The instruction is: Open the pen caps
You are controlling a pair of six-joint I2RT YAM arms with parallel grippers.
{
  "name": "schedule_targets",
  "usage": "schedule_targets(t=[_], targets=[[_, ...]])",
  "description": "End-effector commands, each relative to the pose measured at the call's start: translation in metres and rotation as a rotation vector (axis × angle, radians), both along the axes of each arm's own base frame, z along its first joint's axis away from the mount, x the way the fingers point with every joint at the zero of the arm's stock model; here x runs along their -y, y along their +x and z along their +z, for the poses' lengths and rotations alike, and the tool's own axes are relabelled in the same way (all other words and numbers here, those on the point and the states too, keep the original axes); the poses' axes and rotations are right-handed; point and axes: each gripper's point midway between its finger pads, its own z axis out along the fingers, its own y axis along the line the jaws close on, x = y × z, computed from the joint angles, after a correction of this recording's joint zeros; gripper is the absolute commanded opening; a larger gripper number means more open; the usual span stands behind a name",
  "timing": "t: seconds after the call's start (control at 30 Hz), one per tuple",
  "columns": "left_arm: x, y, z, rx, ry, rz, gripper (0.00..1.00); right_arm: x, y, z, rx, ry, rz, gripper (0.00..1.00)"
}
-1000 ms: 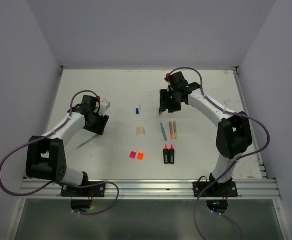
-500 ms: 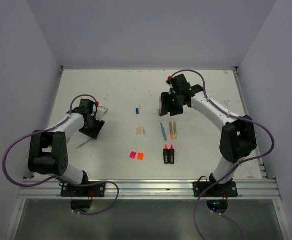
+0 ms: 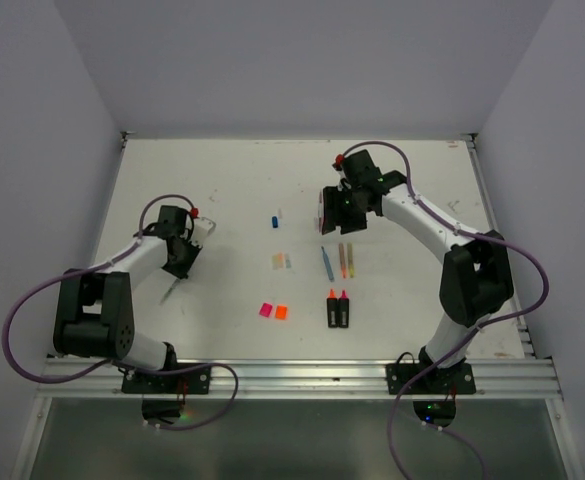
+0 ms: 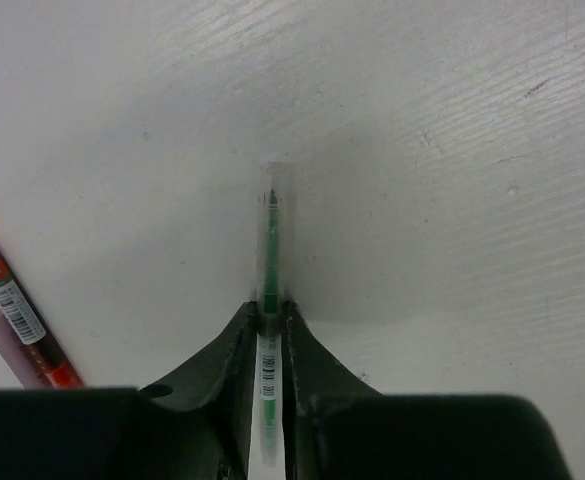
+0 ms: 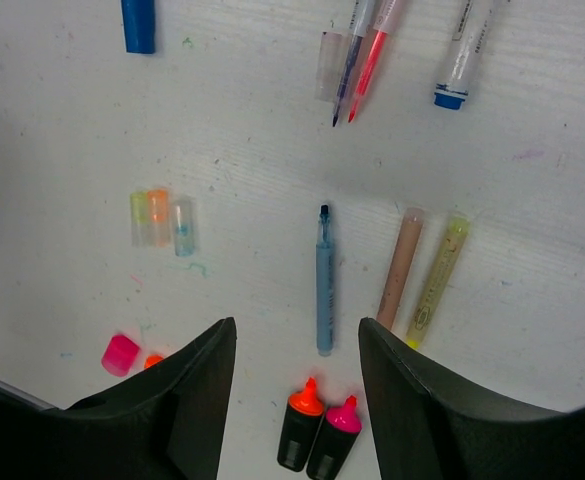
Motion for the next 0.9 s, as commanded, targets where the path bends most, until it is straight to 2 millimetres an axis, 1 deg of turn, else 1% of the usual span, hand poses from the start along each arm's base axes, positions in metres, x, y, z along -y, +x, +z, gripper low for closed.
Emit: schedule_targets(t=[0.0, 0.07, 0.13, 0.17, 0.27, 0.3, 0.37, 0.4, 0.43, 0.47, 0.5, 0.53, 0.57, 0.6, 0.63, 0.67, 0.7, 0.73, 0.77, 0.8, 0.83, 0.87], targets=[[0.000, -0.005, -0.012, -0.020, 0.007, -0.035, 0.13, -0.002, 0.001, 0.012, 0.037, 0.016, 0.006, 0.56], [0.004, -0.002, -0.011, -0.012, -0.002, -0.044, 0.09, -0.001, 0.001, 0.013, 0.037, 0.013, 0.006, 0.56], [0.007, 0.000, -0.008, -0.009, -0.014, -0.048, 0.07, -0.001, 0.001, 0.012, 0.040, 0.011, 0.007, 0.56], [0.009, 0.002, -0.006, -0.005, -0.015, -0.051, 0.04, 0.000, 0.001, 0.012, 0.039, 0.010, 0.006, 0.56], [0.026, 0.019, 0.011, 0.043, -0.061, -0.076, 0.00, 0.001, 0.002, 0.014, 0.046, 0.002, 0.002, 0.56], [0.031, 0.029, 0.023, 0.067, -0.066, -0.082, 0.00, 0.001, 0.003, 0.017, 0.055, 0.002, 0.000, 0.56], [0.045, 0.042, 0.039, 0.100, -0.090, -0.096, 0.00, 0.002, 0.005, 0.019, 0.062, -0.008, -0.003, 0.56], [0.052, 0.057, 0.060, 0.145, -0.106, -0.093, 0.00, 0.003, 0.007, 0.022, 0.069, -0.009, -0.006, 0.56], [0.058, 0.065, 0.071, 0.170, -0.117, -0.091, 0.00, 0.002, 0.009, 0.024, 0.075, -0.007, -0.007, 0.56], [0.070, 0.070, 0.080, 0.184, -0.150, -0.108, 0.00, 0.003, 0.009, 0.025, 0.073, -0.012, -0.004, 0.57], [0.077, 0.078, 0.093, 0.206, -0.179, -0.109, 0.00, 0.000, 0.012, 0.031, 0.084, -0.003, -0.001, 0.58], [0.088, 0.093, 0.115, 0.253, -0.230, -0.089, 0.00, -0.002, 0.012, 0.031, 0.074, 0.001, 0.006, 0.61], [0.102, 0.098, 0.127, 0.265, -0.300, -0.101, 0.00, -0.008, 0.011, 0.033, 0.061, 0.033, 0.022, 0.64], [0.112, 0.103, 0.136, 0.275, -0.358, -0.081, 0.00, -0.013, 0.013, 0.038, 0.060, 0.059, 0.026, 0.73], [0.122, 0.114, 0.152, 0.305, -0.411, -0.080, 0.00, -0.020, 0.015, 0.039, 0.059, 0.090, 0.031, 0.76], [0.138, 0.113, 0.160, 0.293, -0.502, -0.106, 0.00, -0.032, 0.011, 0.045, 0.042, 0.158, 0.057, 0.78], [0.150, 0.118, 0.170, 0.314, -0.579, -0.095, 0.00, -0.038, 0.012, 0.048, 0.044, 0.192, 0.066, 0.82], [0.158, 0.119, 0.176, 0.322, -0.626, -0.114, 0.00, -0.046, 0.015, 0.059, 0.075, 0.245, 0.083, 0.97], [0.176, 0.122, 0.192, 0.352, -0.741, -0.150, 0.00, -0.056, 0.011, 0.066, 0.067, 0.308, 0.104, 0.99], [0.187, 0.120, 0.199, 0.343, -0.828, -0.137, 0.00, -0.061, 0.009, 0.069, 0.065, 0.339, 0.120, 0.99], [0.196, 0.117, 0.211, 0.359, -0.897, -0.151, 0.00, -0.067, 0.012, 0.075, 0.089, 0.372, 0.134, 0.99], [0.208, 0.115, 0.220, 0.393, -0.996, -0.208, 0.00, -0.073, 0.007, 0.083, 0.087, 0.416, 0.160, 0.99]])
